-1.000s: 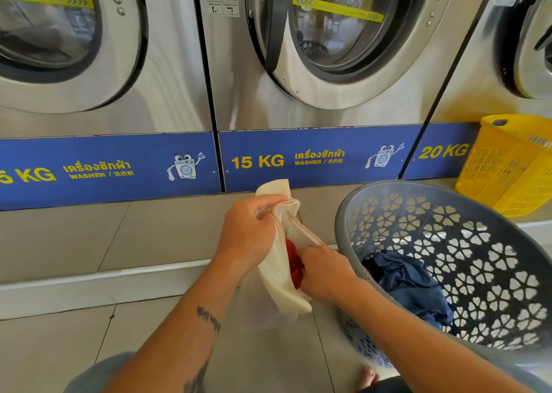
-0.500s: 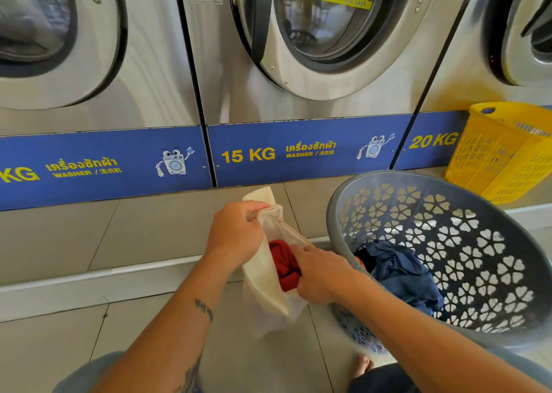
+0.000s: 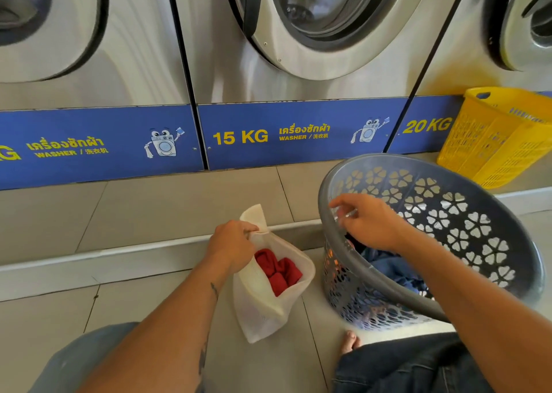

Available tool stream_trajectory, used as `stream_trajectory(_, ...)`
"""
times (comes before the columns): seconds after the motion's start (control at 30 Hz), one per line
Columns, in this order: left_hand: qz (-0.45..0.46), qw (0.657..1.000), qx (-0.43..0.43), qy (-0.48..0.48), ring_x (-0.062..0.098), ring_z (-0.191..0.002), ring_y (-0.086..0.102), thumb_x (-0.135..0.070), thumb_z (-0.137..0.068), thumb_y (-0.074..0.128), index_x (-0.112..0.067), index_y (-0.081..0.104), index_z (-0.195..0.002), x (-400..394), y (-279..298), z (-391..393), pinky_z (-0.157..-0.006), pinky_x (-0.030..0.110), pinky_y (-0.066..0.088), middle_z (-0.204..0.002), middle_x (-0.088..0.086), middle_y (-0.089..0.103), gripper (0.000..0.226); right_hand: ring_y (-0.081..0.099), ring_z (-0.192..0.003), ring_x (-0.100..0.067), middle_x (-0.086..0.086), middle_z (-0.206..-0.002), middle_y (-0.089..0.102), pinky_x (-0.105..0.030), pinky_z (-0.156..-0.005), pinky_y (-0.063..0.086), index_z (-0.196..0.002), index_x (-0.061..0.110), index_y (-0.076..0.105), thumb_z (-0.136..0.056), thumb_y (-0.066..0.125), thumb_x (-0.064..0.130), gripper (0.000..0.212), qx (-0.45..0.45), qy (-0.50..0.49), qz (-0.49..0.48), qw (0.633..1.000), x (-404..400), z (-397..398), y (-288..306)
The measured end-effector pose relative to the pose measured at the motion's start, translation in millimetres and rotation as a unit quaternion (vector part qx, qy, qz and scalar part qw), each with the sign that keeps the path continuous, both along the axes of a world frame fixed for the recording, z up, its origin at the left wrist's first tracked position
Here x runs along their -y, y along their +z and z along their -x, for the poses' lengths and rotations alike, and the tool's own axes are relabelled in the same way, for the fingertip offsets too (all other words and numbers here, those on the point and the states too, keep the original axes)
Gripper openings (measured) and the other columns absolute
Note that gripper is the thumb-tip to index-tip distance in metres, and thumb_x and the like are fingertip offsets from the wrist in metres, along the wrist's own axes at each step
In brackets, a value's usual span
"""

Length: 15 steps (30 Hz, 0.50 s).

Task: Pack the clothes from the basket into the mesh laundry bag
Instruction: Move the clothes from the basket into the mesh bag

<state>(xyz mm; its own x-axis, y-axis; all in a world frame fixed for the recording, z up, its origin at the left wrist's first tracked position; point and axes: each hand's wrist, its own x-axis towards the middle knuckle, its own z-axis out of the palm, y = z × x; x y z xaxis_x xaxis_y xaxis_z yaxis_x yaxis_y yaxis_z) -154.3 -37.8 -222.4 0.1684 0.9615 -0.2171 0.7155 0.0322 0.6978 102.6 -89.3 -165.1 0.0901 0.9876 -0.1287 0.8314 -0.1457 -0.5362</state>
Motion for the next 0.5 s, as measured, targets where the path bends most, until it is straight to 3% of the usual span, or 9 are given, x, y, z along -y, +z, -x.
stream_trajectory(0.13, -0.007, 1.0, -0.009, -0.016, 0.027, -0.101, 0.062, -0.006, -0.081, 0.05, -0.027, 0.069, -0.119, 1.0, 5.2, -7.6, -0.087, 0.038, 0.055, -0.124, 0.008, 0.063, 0.047, 0.053, -0.128, -0.029, -0.005, -0.142, 0.055, -0.039, -0.102, 0.046, -0.145, 0.023, 0.046, -0.089, 0.059, 0.017, 0.058, 0.1, 0.019, 0.2, 0.975, -25.0, -41.1, -35.1)
stream_trajectory(0.23, -0.015, 1.0, -0.001, -0.016, 0.028, -0.107, 0.06, -0.005, -0.081, 0.051, -0.028, 0.069, -0.119, -0.1, 10.9, -18.3, -0.09, 0.039, 0.053, -0.127, 0.006, 0.063, 0.048, 0.055, -0.125, -0.031, -0.007, -0.15, 0.049, -0.047, -0.101, 0.05, -0.152, 0.03, 0.034, -0.08, 0.065, 0.025, 0.079, 0.169, 0.066, 0.284, 0.942, -35.0, -57.4, -64.4)
stream_trajectory(0.33, -0.027, 0.999, 0.004, -0.016, 0.027, -0.112, 0.057, -0.004, -0.082, 0.052, -0.029, 0.069, -0.12, -4.3, 14.1, -29.8, -0.093, 0.039, 0.051, -0.131, 0.006, 0.06, 0.048, 0.052, -0.129, -0.034, -0.009, -0.154, 0.044, -0.041, -0.099, 0.048, -0.158, 0.028, 0.02, -0.09, 0.064, 0.028, 0.081, 0.256, 0.108, 0.322, 0.905, -42.8, -60.7, -85.3)
stream_trajectory(0.5, -0.036, 0.999, -0.005, -0.029, 0.026, -0.116, 0.056, -0.006, -0.088, 0.056, -0.028, 0.067, -0.122, -12.8, 11.5, -43.5, -0.095, 0.039, 0.05, -0.133, 0.005, 0.059, 0.043, 0.051, -0.128, -0.035, -0.007, -0.152, 0.046, -0.047, -0.102, 0.048, -0.157, 0.032, 0.018, -0.082, 0.074, 0.039, 0.093, 0.276, 0.148, 0.379, 0.871, -63.6, -72.4, -139.2)
